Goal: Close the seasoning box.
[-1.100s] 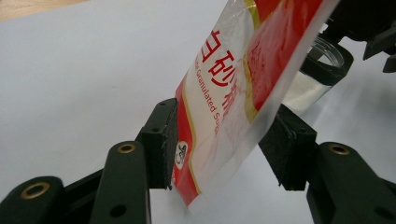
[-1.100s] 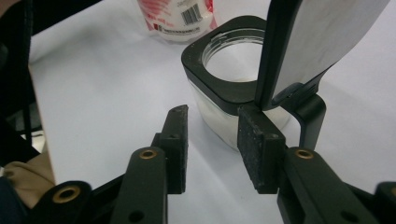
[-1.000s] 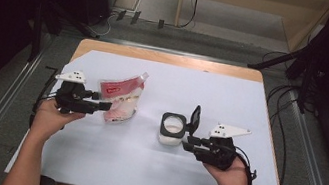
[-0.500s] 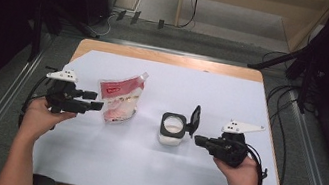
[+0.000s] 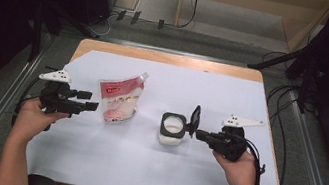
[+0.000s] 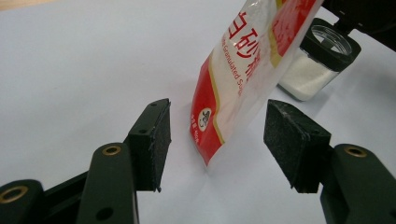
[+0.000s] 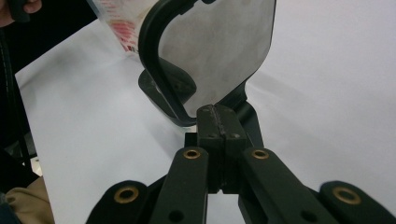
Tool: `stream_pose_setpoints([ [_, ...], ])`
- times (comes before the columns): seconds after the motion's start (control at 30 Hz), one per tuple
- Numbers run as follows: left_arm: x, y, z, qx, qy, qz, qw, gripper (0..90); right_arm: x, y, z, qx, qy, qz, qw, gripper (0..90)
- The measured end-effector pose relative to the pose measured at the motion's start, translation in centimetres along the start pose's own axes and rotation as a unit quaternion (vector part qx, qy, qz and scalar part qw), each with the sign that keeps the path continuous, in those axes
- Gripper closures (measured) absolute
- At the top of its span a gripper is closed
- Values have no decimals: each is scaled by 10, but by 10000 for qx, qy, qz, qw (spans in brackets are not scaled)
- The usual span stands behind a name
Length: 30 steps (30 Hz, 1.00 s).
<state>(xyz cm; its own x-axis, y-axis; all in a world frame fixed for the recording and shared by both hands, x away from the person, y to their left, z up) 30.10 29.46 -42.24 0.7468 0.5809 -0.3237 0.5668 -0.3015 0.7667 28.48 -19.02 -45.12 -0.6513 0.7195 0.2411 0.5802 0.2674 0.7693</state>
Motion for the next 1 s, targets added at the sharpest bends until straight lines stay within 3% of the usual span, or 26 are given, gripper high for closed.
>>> stream_pose_setpoints([
  [0.27,6,-6,-9,-61,170,-191,9997,413,-1,4,7,-9,-48,-32,10000,900],
  [0.4,8,-9,-8,-20,332,-160,9993,409,-1,5,11,13,-81,-39,10000,900],
  [1.0,13,-16,-3,-41,536,-275,9982,391,-3,12,18,-10,-165,97,9998,900],
])
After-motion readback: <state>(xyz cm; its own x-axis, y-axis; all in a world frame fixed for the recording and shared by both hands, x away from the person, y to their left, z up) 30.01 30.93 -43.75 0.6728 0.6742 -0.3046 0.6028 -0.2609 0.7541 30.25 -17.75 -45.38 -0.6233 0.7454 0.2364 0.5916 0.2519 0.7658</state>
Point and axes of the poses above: each handheld gripper's, and its own axes: z roughly forward along the jaws, y roughly out of its top, x roughly to its left, the point moved 1 cm from there along z, roughly forward along the jaws, and after that the axes turned 9 degrees about -y, right-handed, at the moved point
